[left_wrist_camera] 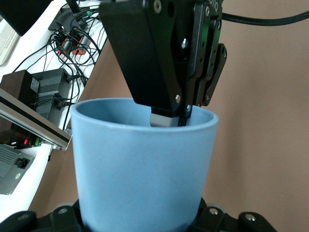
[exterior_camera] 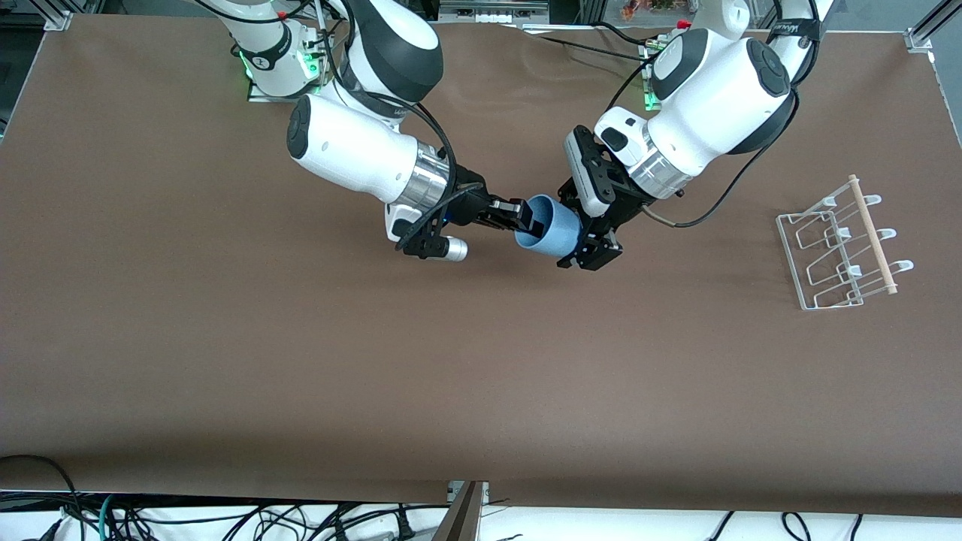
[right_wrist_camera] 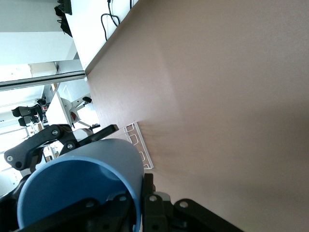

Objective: Transfer cup to left arm and place on rack
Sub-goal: 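Grasp the cup rim with the left gripper from the right gripper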

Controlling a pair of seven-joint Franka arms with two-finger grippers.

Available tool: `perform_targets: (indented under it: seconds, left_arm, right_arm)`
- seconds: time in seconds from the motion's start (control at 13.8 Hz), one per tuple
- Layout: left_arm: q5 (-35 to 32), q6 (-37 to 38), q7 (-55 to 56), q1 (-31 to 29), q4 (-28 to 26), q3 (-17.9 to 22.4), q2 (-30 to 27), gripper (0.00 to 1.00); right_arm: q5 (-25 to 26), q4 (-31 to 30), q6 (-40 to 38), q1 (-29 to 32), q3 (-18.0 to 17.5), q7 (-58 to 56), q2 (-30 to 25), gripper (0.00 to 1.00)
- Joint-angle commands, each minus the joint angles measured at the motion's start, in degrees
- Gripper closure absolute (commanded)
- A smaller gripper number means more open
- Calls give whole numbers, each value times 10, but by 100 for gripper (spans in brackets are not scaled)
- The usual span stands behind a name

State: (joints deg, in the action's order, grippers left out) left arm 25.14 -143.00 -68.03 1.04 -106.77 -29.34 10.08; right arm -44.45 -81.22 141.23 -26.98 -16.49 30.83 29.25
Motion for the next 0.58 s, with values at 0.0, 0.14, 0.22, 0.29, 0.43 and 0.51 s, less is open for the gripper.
perform_targets:
  seconds: [0.0, 0.14, 0.22, 0.29, 0.43, 0.51]
  left_arm:
    - [2, 10, 12, -7, 2, -5, -2, 100]
    - [2, 30, 11, -13, 2, 0, -5, 100]
    - [2, 46, 3, -22, 3, 2, -8, 100]
    - [2, 67, -8, -34, 7, 5, -11, 100]
    - [2, 113, -33, -48, 17, 26, -12, 100]
    - [2, 137, -48, -48, 20, 44, -12, 100]
  right_arm:
    - [-2, 4, -2, -3, 0, -4, -17, 0]
    - [-3, 3, -5, -1, 1, -4, -23, 0]
    - [-2, 3, -16, 1, 2, -5, -25, 0]
    - [-1, 2, -27, 2, 8, -5, -29, 0]
    - [16, 1, -80, 2, 35, -6, -44, 0]
    - [39, 1, -115, 2, 49, -6, -51, 0]
